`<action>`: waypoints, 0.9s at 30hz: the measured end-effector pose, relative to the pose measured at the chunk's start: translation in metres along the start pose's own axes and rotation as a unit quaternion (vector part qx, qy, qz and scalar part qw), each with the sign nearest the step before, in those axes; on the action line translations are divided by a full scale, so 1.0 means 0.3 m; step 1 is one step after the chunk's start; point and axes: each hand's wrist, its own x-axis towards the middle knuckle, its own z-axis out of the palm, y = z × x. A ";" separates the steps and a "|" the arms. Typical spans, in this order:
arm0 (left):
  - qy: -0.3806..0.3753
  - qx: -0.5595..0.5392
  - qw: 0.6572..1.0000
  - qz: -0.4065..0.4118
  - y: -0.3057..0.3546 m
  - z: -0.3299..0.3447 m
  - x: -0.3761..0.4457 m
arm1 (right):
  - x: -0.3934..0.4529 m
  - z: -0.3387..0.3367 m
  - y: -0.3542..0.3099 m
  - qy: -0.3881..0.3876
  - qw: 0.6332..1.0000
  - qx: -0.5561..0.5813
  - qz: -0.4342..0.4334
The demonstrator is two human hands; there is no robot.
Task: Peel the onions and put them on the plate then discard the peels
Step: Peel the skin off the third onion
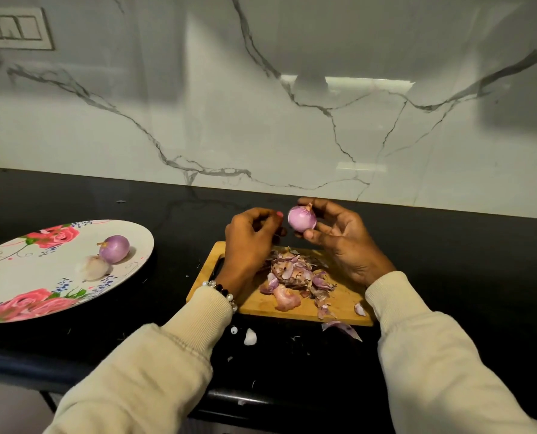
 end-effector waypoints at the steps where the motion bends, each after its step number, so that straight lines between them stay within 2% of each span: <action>1: -0.015 -0.014 1.000 -0.002 0.004 -0.001 -0.004 | -0.001 -0.002 0.000 -0.003 1.000 -0.006 0.002; 9: -0.055 -0.074 0.995 -0.039 0.007 -0.003 -0.013 | -0.001 -0.021 0.007 -0.013 0.998 -0.056 0.016; 16: -0.031 -0.020 0.999 -0.014 -0.012 0.006 -0.018 | -0.014 0.006 -0.001 -0.020 0.992 -0.122 0.006; 20: -0.004 -0.001 1.000 0.003 -0.018 0.006 -0.023 | -0.015 0.029 0.001 -0.019 0.995 -0.103 0.005; 27: -0.004 -0.022 0.999 -0.032 -0.022 0.014 -0.013 | -0.014 0.027 0.002 -0.015 1.000 -0.009 0.016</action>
